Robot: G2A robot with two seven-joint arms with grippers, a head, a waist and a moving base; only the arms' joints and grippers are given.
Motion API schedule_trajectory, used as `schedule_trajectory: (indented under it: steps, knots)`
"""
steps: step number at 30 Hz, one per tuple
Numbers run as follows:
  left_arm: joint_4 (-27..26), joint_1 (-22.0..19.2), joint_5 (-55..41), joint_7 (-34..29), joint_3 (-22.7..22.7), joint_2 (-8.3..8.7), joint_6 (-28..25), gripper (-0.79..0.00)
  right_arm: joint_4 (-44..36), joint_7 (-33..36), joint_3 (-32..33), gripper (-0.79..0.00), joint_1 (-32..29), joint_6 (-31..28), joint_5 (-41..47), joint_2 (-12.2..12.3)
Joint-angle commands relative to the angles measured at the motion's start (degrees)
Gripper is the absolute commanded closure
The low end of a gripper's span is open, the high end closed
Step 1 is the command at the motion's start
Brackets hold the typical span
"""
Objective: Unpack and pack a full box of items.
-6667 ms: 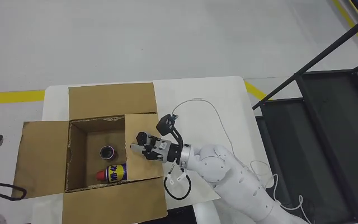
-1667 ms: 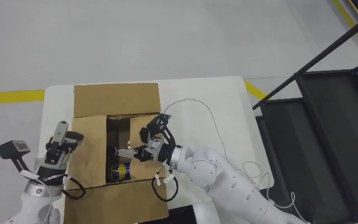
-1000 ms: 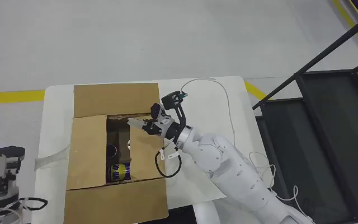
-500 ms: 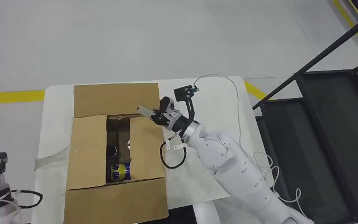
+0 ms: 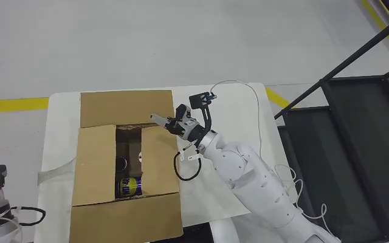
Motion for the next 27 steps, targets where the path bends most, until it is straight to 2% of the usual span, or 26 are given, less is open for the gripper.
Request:
schedule_trajectory:
  steps: [1, 5, 9, 17, 27]
  knots:
    - [0.0, 0.0, 0.0, 0.0, 0.0, 0.00, 0.0, -0.785, 0.0, 0.0, 0.0, -0.785, 0.0, 0.0, 0.0, 0.0]
    - [0.0, 0.0, 0.0, 0.0, 0.0, 0.00, 0.0, -0.785, 2.2, -0.3, -0.5, -0.785, 0.4, 0.3, -0.1, -0.2]
    - [0.0, 0.0, 0.0, 0.0, 0.0, 0.00, 0.0, -0.785, 9.3, -3.5, -1.7, -0.785, 5.3, 1.4, 5.0, -1.6]
    - [0.0, 0.0, 0.0, 0.0, 0.0, 0.00, 0.0, -0.785, 21.7, -6.5, -4.1, -0.785, 15.0, 2.4, 6.9, -3.9]
    - [0.0, 0.0, 0.0, 0.0, 0.0, 0.00, 0.0, -0.785, 28.2, -5.1, -3.2, -0.785, 17.7, 2.8, 10.2, -4.9]
